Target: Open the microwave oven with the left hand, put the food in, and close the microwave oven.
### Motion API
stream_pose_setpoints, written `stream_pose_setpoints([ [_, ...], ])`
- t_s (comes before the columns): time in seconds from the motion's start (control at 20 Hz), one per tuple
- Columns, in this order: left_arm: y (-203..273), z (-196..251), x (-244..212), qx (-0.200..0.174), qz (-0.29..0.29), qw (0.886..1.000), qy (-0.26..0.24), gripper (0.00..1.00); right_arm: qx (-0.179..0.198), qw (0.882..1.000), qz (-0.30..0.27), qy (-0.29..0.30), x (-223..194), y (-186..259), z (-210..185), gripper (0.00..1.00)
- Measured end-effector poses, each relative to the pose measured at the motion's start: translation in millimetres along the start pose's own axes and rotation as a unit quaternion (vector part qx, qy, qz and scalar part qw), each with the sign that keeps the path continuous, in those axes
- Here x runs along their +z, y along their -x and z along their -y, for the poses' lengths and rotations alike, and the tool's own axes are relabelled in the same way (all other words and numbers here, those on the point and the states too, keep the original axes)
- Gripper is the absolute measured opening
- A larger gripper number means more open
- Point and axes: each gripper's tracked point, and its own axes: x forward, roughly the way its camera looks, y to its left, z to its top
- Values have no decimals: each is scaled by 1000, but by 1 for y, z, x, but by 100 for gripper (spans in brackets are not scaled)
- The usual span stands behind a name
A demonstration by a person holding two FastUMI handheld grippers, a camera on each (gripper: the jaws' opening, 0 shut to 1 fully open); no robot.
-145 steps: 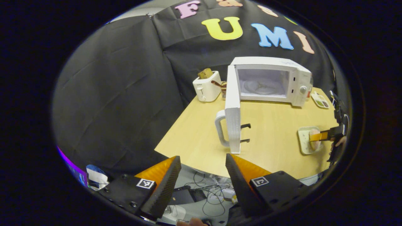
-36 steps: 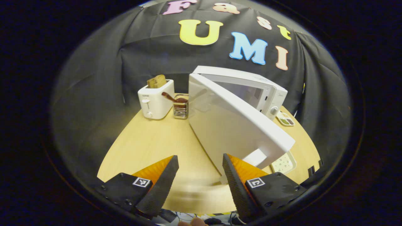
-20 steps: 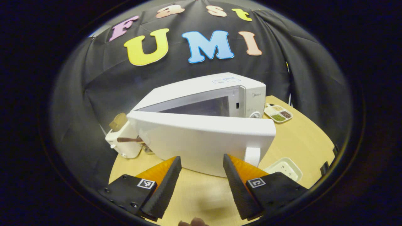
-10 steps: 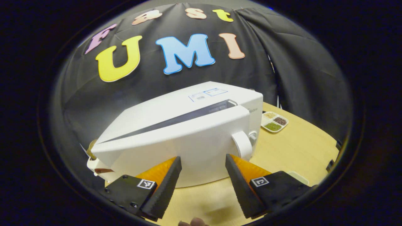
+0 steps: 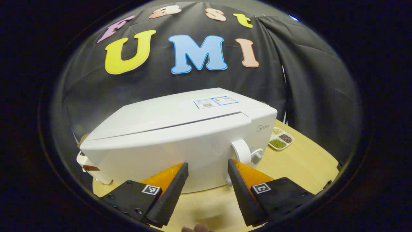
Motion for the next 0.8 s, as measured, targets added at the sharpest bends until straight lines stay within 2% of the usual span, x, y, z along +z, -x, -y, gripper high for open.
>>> stream_pose_setpoints([
  [0.15,8,0,8,17,-19,999,27,86,17,1000,4,-7,-1,8,0,98],
  [0.3,52,2,20,31,0,999,35,92,28,1000,8,-6,-8,22,17,98],
  [0.35,75,5,18,36,2,999,41,90,28,1000,10,1,-10,29,29,98],
  [0.45,129,5,15,52,10,997,59,94,28,999,17,15,-11,43,54,98],
  [0.5,160,3,17,62,17,995,70,92,29,999,17,18,-15,49,66,98],
  [0.55,188,4,19,72,25,994,81,90,32,999,16,18,-18,55,79,94],
  [0.6,217,7,26,79,36,992,91,92,33,999,15,17,-20,60,92,94],
  [0.65,244,10,37,86,48,990,98,91,37,999,18,13,-19,63,104,98],
  [0.8,329,24,84,109,98,983,113,90,62,998,31,0,-13,59,116,98],
])
